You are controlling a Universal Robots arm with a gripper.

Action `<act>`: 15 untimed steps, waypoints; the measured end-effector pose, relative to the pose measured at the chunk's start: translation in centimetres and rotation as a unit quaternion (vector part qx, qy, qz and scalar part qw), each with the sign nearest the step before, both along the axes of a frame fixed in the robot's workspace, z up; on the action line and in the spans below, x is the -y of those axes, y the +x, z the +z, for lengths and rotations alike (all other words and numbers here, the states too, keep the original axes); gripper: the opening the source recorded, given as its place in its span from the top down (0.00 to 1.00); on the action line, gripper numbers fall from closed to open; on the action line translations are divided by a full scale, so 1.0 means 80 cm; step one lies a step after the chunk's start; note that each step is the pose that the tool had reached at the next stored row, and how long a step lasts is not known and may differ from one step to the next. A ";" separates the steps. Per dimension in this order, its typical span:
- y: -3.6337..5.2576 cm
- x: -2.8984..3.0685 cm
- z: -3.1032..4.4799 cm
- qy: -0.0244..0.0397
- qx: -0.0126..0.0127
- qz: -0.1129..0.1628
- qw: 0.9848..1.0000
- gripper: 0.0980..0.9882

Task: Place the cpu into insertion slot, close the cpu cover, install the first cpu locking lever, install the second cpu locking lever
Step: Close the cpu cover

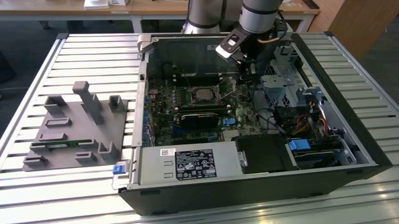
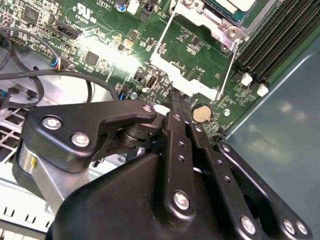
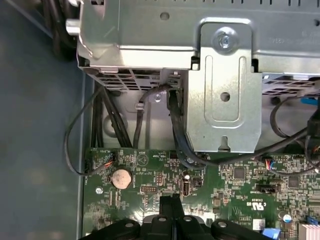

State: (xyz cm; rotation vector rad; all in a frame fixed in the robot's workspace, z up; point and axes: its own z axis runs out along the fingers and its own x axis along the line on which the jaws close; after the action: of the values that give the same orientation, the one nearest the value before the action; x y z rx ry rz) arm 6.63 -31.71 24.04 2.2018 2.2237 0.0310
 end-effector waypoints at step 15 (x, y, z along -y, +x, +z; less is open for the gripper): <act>-0.011 0.0000 -0.0009 0.000 0.000 0.000 1.000 0.99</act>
State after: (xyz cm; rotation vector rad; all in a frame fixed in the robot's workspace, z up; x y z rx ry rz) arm 5.74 -31.71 23.97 2.2017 2.2239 0.0309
